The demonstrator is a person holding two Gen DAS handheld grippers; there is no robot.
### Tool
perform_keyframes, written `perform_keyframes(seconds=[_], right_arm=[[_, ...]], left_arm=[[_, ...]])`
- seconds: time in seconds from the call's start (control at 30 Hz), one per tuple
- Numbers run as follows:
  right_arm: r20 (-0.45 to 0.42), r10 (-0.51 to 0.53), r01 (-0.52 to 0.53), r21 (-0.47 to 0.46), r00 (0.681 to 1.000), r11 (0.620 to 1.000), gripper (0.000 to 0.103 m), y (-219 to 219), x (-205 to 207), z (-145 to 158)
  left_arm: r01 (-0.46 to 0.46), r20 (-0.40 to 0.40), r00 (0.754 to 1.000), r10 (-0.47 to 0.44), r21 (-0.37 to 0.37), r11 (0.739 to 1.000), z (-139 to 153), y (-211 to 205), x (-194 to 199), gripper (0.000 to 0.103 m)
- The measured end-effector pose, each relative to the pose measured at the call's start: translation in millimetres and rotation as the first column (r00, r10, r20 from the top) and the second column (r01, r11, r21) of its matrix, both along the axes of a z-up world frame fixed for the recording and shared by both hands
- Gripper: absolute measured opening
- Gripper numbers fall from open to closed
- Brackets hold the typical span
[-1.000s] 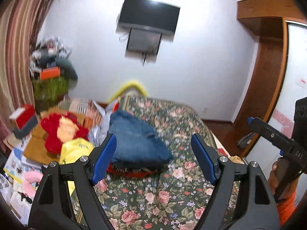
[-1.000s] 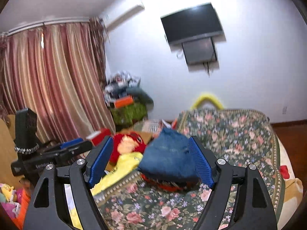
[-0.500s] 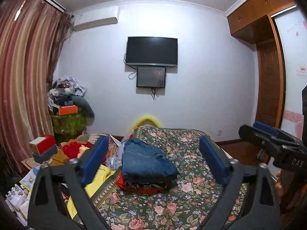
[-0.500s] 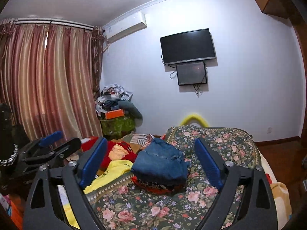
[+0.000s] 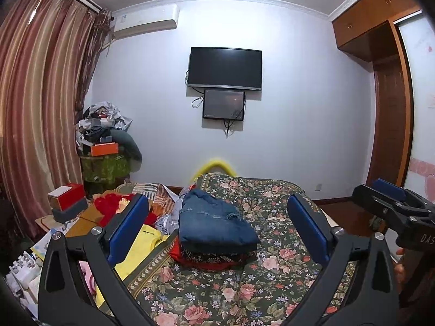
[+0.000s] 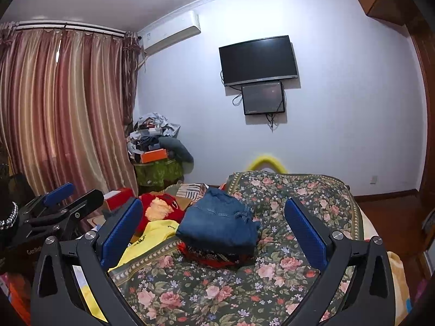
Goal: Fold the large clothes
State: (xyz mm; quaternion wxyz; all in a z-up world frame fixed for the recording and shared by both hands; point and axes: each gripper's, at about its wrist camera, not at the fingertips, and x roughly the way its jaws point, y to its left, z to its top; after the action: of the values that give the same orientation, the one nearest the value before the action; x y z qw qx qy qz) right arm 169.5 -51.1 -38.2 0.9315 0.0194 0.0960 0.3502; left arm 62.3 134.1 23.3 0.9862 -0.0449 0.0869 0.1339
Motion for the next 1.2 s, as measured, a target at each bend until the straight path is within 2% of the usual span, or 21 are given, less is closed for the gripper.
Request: perform_keyframes(seconds=[0.6,1.2], right_arm=[[-0.024,0.0,-0.001,-0.018,1.0,1.0,0.103,-2.3,-0.5,-1.3],[-0.03,0.003,-0.004,-0.027,1.0,1.0,0.103,-3.5,1.2,1.8]], left_arm=[[-0.027,-0.03,0.999,0.027,0.01,1.0,-9.1,-1.9,4.5,0.102],[0.009,-0.035,0.999,-0.01,-0.017,1.0,-10.5,-5.5,7.9,0.102]])
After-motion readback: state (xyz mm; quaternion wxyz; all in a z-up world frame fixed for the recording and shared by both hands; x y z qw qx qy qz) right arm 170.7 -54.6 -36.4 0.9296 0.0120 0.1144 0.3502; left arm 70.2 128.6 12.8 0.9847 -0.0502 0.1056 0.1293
